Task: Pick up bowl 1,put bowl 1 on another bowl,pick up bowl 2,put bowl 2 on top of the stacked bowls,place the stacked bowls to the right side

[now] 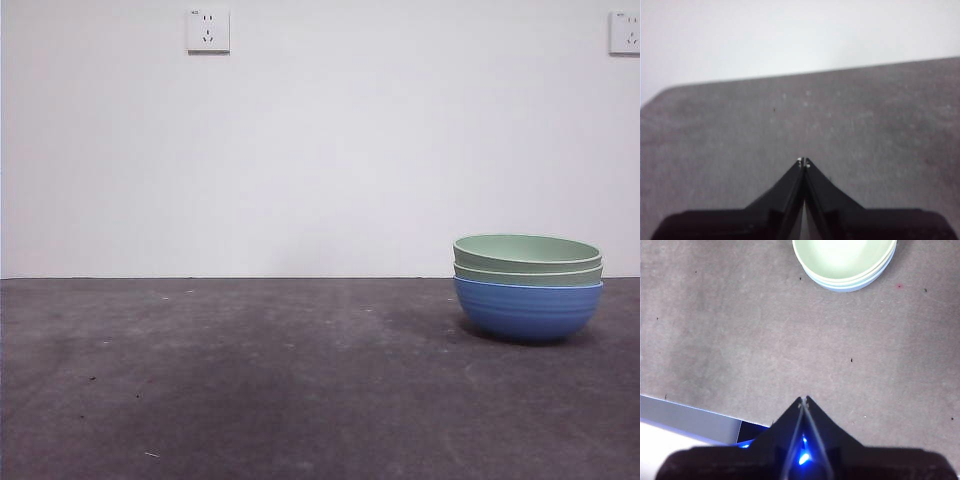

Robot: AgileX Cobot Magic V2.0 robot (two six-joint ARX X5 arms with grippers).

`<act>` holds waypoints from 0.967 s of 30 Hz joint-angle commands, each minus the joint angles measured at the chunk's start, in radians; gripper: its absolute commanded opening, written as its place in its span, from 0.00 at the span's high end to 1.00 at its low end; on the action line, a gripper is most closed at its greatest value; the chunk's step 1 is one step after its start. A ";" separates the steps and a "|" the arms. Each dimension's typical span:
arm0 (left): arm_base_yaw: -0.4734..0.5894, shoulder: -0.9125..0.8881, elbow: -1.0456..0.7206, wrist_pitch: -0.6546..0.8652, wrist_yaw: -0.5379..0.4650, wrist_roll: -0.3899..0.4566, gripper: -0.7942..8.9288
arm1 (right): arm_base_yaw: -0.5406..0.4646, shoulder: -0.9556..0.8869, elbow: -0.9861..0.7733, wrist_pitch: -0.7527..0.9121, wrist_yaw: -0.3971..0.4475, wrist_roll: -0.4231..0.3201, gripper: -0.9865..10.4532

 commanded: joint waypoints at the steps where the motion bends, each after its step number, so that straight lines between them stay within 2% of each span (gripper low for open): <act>1: 0.004 -0.003 -0.014 -0.059 0.000 -0.035 0.92 | 0.001 -0.001 -0.010 0.005 0.003 0.006 0.91; 3: 0.004 -0.003 -0.014 -0.050 0.002 -0.057 0.92 | 0.001 -0.001 -0.010 0.004 0.003 0.006 0.91; 23: 0.004 -0.002 -0.014 -0.052 -0.002 -0.056 0.92 | 0.001 -0.001 -0.010 0.005 0.003 0.005 0.91; 29: 0.004 -0.002 -0.014 -0.052 -0.001 -0.055 0.92 | -0.012 -0.019 -0.011 0.042 0.024 -0.061 0.91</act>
